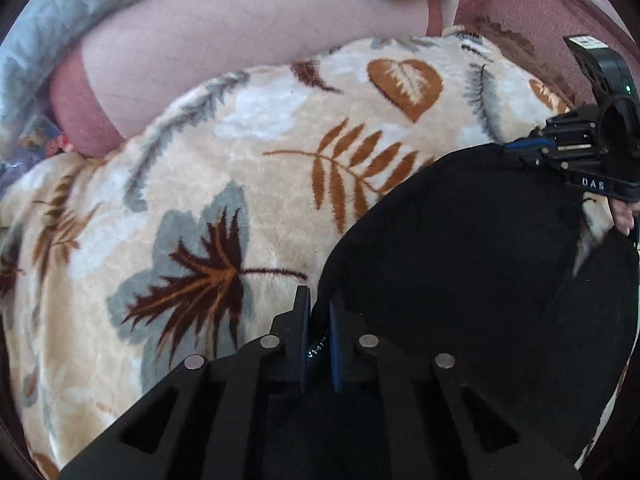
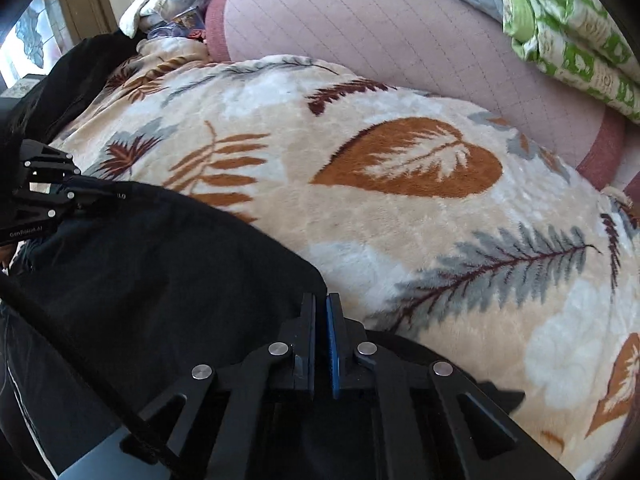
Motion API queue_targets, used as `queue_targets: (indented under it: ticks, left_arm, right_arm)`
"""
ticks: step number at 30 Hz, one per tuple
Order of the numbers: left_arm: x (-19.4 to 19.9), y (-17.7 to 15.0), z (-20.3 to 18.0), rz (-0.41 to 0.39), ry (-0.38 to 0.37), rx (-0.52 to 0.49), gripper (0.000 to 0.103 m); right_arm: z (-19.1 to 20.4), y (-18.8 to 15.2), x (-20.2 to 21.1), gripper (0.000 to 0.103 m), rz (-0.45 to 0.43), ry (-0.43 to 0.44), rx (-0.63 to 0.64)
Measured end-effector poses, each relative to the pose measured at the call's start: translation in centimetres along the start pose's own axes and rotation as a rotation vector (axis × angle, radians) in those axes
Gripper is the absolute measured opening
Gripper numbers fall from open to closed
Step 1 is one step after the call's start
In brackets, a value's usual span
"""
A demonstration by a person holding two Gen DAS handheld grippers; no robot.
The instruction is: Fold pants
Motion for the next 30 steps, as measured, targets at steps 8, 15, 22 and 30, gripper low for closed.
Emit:
queue_targets:
  ticks: [8, 15, 22, 30]
  left_arm:
    - [9.9, -4.5, -3.3, -0.154, 0.022, 0.046, 0.007]
    - [16.4, -15.9, -7.3, -0.213, -0.083, 0.163, 0.007]
    - [15.3, -25.3, -10.0, -0.1, -0.044, 0.238, 0.01]
    - [20.4, -26.4, -8.3, -0.245, -0.084, 0.376, 0.051]
  right_arm:
    - [3.0, -2.3, 8.5, 0.005, -0.116, -0.015, -0.048]
    - [9.7, -10.8, 15.0, 0.005, -0.148, 0.087, -0.109]
    - [15.5, -20.4, 13.3, 0.014, -0.027, 0.173, -0.209]
    - [10.3, -24.1, 19.4, 0.069, -0.151, 0.003, -0.405]
Point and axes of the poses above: each gripper's, at about its wrist camera, not at the fingertips, and x roughly against the way its jaws point, z to its left, y to its top, the point moved 5 cm from there along -x, roughly the way its jaws point, and after that the axes turned 6 degrees about x, right-handed, at the moved point
